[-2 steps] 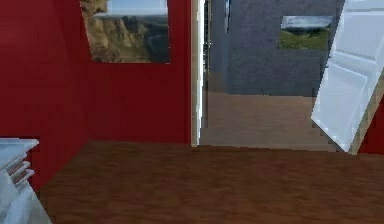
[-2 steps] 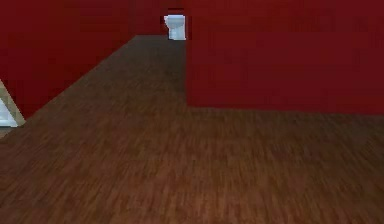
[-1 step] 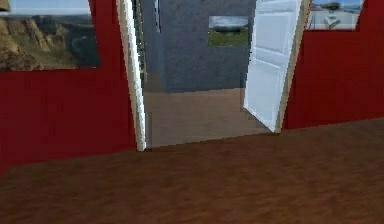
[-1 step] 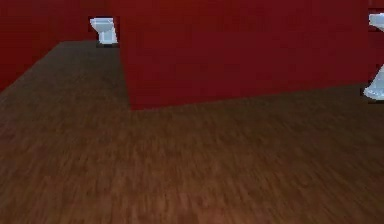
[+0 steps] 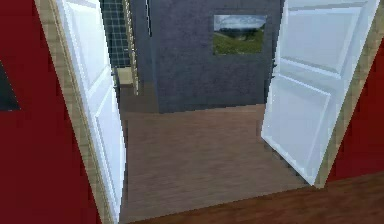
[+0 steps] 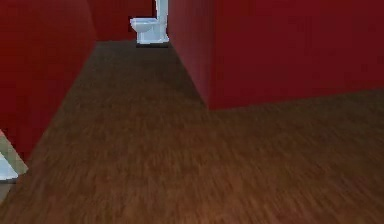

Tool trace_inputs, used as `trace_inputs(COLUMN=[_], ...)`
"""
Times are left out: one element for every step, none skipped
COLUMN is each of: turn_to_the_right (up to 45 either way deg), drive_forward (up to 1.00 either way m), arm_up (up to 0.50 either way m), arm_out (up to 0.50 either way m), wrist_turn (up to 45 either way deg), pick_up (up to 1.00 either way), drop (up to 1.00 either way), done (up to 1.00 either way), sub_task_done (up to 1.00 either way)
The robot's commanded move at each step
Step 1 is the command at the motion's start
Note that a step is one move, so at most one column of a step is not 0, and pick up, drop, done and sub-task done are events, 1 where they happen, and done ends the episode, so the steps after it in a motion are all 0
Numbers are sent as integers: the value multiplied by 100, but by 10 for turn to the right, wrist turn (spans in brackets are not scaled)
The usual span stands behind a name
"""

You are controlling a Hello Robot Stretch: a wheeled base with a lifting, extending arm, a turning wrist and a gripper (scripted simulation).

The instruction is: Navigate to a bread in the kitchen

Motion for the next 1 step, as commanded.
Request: trace_inputs(turn_to_the_right=[30], drive_forward=[0], arm_up=[0], arm_out=[0], wrist_turn=[0], pick_up=[0], drop=[0], done=[0], sub_task_done=[0])
